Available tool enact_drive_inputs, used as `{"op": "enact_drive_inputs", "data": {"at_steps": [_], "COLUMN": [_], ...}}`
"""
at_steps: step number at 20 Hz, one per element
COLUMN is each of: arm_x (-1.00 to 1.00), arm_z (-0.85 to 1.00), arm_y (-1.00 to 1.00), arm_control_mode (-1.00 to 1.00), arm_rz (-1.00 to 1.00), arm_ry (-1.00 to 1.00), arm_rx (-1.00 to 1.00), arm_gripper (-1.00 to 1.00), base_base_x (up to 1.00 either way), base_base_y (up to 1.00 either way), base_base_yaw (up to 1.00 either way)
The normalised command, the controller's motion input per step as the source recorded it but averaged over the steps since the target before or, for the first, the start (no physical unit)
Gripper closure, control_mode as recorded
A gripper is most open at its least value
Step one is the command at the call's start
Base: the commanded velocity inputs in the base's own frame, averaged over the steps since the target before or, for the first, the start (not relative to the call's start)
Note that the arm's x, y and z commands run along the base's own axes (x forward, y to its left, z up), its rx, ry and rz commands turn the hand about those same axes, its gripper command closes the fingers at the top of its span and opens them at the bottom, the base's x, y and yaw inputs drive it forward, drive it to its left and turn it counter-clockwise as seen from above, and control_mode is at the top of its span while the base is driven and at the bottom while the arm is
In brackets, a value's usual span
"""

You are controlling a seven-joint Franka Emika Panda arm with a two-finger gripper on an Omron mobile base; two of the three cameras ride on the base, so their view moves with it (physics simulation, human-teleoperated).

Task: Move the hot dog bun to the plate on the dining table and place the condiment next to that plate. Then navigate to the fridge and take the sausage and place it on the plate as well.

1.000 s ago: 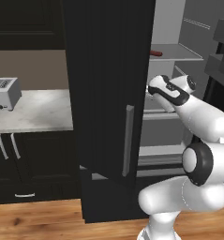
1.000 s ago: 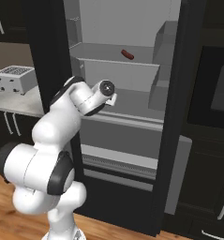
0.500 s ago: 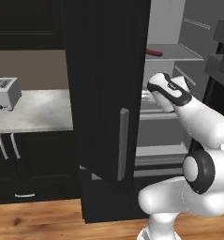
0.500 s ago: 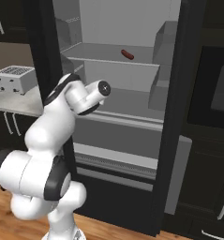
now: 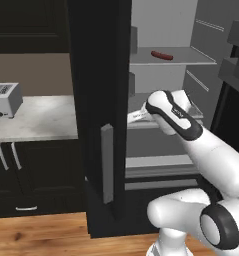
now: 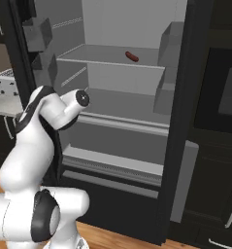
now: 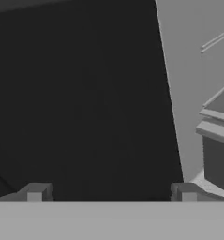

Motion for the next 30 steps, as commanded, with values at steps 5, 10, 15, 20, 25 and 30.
{"op": "enact_drive_inputs", "data": {"at_steps": [5, 10, 15, 20, 25, 30], "arm_x": [-0.29, 0.01, 0.22, -0.48, -0.35, -0.06], "arm_z": [0.03, 0.02, 0.03, 0.25, 0.18, 0.31], "arm_y": [1.0, 1.0, 1.0, -0.69, -1.0, -0.85], "arm_control_mode": [-1.0, -1.0, -1.0, -1.0, -1.0, -1.0], "arm_rz": [0.05, 0.06, 0.03, -0.21, -0.36, -0.44], "arm_ry": [-0.02, 0.0, -0.01, -0.23, -0.17, -0.04], "arm_rx": [-0.08, -0.05, -0.05, -0.32, -0.4, -0.27], "arm_gripper": [-1.0, -1.0, -1.0, -1.0, -1.0, -1.0], "base_base_x": [0.0, 0.0, 0.0, 0.0, 0.0, 0.0], "base_base_y": [0.0, 0.0, 0.0, 0.0, 0.0, 0.0], "base_base_yaw": [0.0, 0.0, 0.0, 0.0, 0.0, 0.0]}}
